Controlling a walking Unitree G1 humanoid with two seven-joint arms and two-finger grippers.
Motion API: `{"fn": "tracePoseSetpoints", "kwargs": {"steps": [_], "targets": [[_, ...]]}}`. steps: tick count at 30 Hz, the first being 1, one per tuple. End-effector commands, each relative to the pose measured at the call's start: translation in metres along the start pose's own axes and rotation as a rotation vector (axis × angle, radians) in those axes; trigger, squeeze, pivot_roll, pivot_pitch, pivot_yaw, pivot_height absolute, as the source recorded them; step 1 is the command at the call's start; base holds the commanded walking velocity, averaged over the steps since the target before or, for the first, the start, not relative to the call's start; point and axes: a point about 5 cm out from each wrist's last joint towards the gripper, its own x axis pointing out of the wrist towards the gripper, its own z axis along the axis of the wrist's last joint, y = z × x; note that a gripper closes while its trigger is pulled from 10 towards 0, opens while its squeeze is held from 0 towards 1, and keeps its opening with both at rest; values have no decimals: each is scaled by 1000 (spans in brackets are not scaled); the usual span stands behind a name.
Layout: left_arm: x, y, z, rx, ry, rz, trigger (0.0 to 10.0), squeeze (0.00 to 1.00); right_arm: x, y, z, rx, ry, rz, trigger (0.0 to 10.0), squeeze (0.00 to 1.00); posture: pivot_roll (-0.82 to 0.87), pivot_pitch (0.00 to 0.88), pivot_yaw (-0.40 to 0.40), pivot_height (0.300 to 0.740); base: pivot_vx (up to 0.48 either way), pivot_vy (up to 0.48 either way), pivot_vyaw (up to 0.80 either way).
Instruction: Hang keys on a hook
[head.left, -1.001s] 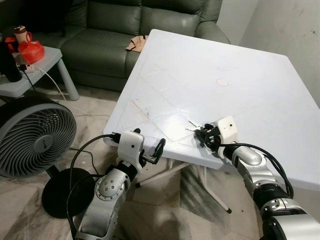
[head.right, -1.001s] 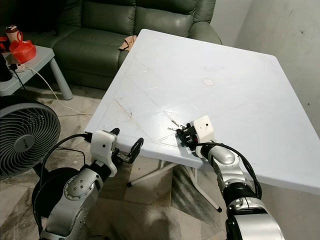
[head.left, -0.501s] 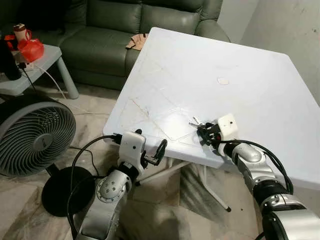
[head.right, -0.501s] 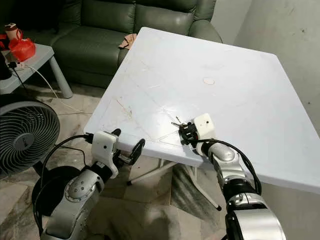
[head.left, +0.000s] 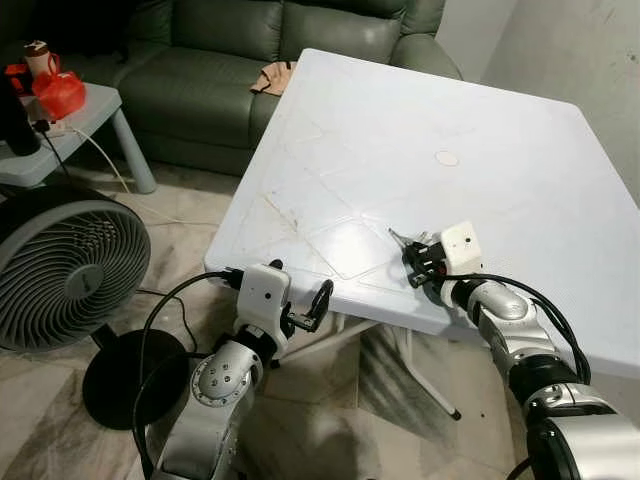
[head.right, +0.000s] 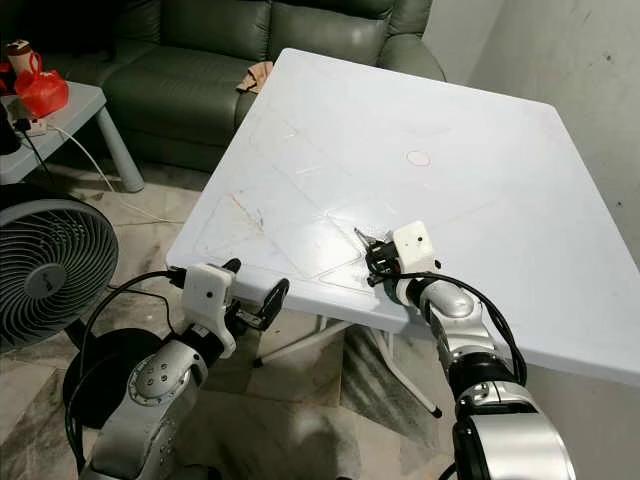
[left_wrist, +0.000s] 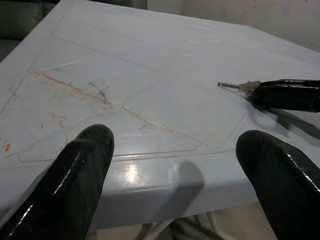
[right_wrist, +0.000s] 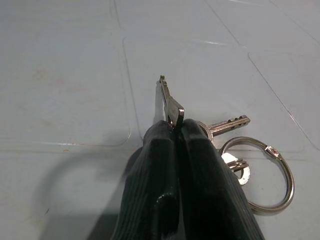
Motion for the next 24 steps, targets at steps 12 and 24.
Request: {"fn": "tracePoseSetpoints", "kwargs": {"steps": [12, 24], "targets": [[2, -4, 2, 3, -3, -3, 10000, 0, -2, -8, 19, 380, -212, 66, 0, 0, 82, 149, -107, 711, 0, 0, 0], [6, -6, 3, 4, -7, -8, 10000, 0, -1, -20, 29, 650, -294, 20, 10000, 0, 73, 144, -102, 711, 0, 0, 0]]}}
